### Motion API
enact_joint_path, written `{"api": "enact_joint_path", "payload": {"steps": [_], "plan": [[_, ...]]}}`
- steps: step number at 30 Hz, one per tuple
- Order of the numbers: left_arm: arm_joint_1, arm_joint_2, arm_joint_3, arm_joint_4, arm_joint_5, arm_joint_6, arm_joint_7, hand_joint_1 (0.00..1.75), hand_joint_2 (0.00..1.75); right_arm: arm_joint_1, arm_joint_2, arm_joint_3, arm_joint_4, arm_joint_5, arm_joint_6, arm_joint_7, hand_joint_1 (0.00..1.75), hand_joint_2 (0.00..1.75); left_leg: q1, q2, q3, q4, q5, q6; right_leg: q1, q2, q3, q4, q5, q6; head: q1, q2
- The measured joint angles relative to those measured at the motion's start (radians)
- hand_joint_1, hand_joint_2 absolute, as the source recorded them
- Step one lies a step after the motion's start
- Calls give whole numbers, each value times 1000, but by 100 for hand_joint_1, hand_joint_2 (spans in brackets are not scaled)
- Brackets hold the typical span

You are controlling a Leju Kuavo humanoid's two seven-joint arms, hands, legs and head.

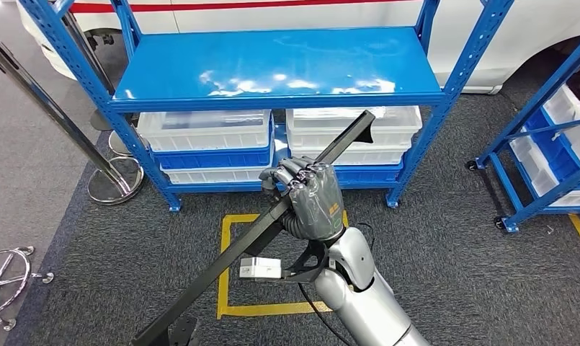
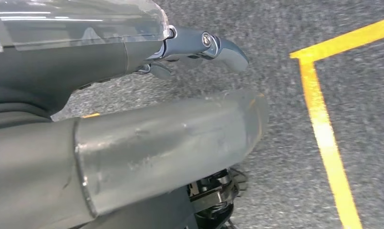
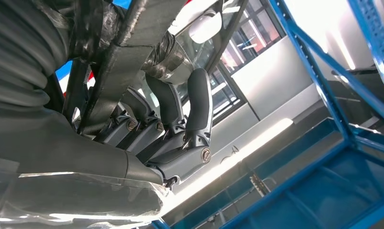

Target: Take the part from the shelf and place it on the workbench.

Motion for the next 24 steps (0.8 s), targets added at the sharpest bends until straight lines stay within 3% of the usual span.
{"api": "enact_joint_path", "payload": {"steps": [1,2,4,6,7,8,9,10,12,13,14,15,17,19,20,22,23,24], "plan": [[-1,0,0,0,0,1,1,0,0,1,0,0,0,0,0,0,175,175,1,0,38,-41,33,0,-1,0,-14,4,9,2,0,0],[-3,1,0,0,0,2,1,0,0,1,1,0,-1,0,0,0,175,175,2,-1,88,-109,48,1,0,0,-27,8,18,6,0,0],[-8,1,0,0,0,4,2,0,0,2,2,0,-5,0,0,0,175,175,-2,-4,172,-244,39,10,0,0,-42,12,37,16,0,0],[-11,1,0,0,0,4,2,0,0,2,4,-1,-9,-1,0,0,175,175,-8,-7,193,-293,31,22,0,-1,-44,4,59,28,0,0],[-12,1,1,0,1,4,2,0,0,3,4,-1,-10,-2,0,-1,175,175,-6,-7,185,-293,42,30,0,-1,-45,-1,66,35,0,0],[-12,1,1,0,2,5,2,0,0,3,5,-1,-10,-3,0,-1,175,175,-4,-5,178,-296,54,39,-1,1,-50,2,56,40,0,0],[-13,1,1,0,4,5,2,0,0,4,4,-1,-10,-5,0,-1,175,175,-2,-2,167,-299,68,49,-2,2,-59,21,23,45,1,0],[-14,1,2,0,6,6,1,0,0,4,4,-1,-10,-6,0,-1,175,175,-1,0,153,-301,83,58,-3,4,-71,57,-28,48,1,0],[-14,1,4,0,10,7,0,0,0,4,4,-1,-9,-9,0,-1,175,175,-4,2,119,-298,110,67,-5,5,-95,180,-140,53,1,0],[-13,1,6,0,12,7,-1,0,0,4,3,-1,-8,-10,0,-1,175,175,-5,3,101,-296,122,68,-6,5,-101,241,-164,56,1,0],[-12,1,8,0,14,8,-2,0,0,4,3,0,-7,-11,0,-1,175,175,-6,3,81,-292,135,67,-7,5,-97,286,-159,58,1,0],[-11,1,10,0,17,8,-3,0,0,4,3,1,-5,-11,0,0,175,175,-6,4,61,-288,146,64,-8,5,-80,301,-132,60,1,0],[-8,1,14,0,22,9,-5,0,0,4,3,4,-3,-11,0,2,175,175,-6,4,25,-275,165,58,-10,5,2,239,-79,57,1,0],[-5,1,16,0,24,9,-6,0,0,2,3,7,-4,-10,0,3,175,175,-9,3,0,-262,181,48,-7,7,115,91,-105,48,1,0],[-4,1,17,0,24,9,-6,0,0,1,3,8,-4,-10,0,3,175,175,-9,3,-8,-260,192,42,-4,8,150,34,-126,43,0,0],[-1,1,19,0,24,8,-5,0,0,1,3,8,-4,-10,0,4,175,175,-8,2,-19,-265,216,31,0,9,162,-12,-136,32,0,0],[2,1,20,0,24,7,-5,0,0,2,2,8,-3,-10,0,4,175,175,-7,1,-25,-264,213,25,-1,7,152,-13,-123,26,0,0],[5,1,22,0,23,6,-4,0,0,4,1,9,-1,-10,0,4,175,175,-5,0,-33,-251,189,20,-3,5,141,-15,-111,17,0,0]]}}
